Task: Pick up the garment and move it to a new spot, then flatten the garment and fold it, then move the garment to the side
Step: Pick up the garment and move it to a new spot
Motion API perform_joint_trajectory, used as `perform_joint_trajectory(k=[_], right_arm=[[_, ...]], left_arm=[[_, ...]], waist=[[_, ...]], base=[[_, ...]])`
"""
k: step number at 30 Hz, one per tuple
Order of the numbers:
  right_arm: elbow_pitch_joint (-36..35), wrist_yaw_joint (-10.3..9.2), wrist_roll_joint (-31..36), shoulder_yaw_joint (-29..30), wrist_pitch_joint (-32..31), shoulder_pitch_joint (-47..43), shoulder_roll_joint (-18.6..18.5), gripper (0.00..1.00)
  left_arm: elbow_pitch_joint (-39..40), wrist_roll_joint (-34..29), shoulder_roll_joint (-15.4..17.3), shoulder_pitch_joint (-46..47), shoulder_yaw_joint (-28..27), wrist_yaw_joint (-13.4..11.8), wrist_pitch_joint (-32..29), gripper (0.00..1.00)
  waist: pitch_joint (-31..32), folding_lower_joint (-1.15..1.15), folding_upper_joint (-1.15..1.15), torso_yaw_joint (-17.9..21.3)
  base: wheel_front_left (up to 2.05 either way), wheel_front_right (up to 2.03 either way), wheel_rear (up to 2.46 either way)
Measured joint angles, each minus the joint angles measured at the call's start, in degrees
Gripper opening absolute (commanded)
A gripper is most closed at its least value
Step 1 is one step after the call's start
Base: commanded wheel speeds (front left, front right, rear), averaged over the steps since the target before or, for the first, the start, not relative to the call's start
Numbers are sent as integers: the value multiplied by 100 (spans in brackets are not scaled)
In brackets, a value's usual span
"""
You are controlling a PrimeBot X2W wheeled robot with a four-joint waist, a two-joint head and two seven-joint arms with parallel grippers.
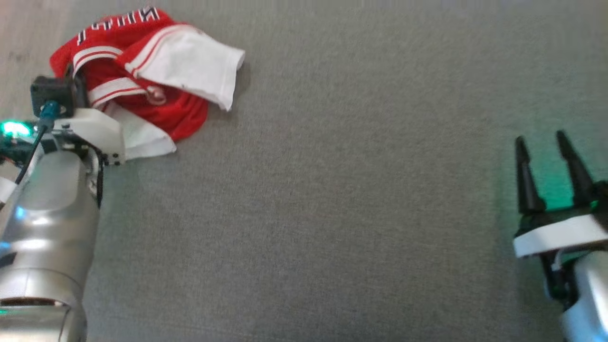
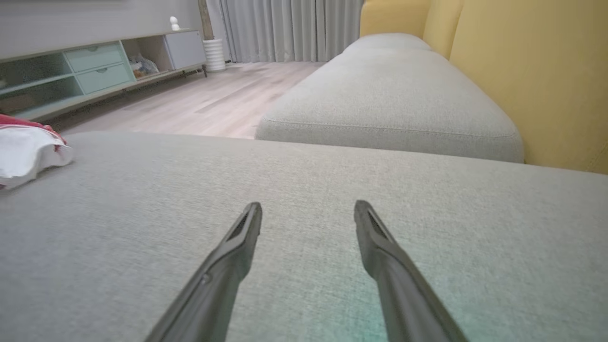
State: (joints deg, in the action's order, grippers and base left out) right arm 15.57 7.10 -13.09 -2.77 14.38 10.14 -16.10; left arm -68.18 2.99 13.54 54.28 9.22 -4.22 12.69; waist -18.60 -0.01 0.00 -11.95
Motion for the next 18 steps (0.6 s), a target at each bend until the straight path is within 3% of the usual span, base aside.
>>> perform_joint_trajectory(k=[8, 14, 18], right_arm=[[190, 0, -10, -261, 0, -338, 477, 100], [188, 0, -53, -363, 0, -780, 739, 100], [148, 0, -51, -327, 0, -859, 797, 100]], left_arm=[[244, -304, 148, 297, 377, 59, 108, 0], [614, -301, 99, 475, 558, 435, 108, 0], [1070, -256, -244, 773, 672, 684, 105, 0]], waist=[[885, 0, 0, 375], [1564, -1, 0, 1014], [1845, -1, 0, 1546]], base=[[0, 0, 0], [0, 0, 0], [0, 0, 0]])
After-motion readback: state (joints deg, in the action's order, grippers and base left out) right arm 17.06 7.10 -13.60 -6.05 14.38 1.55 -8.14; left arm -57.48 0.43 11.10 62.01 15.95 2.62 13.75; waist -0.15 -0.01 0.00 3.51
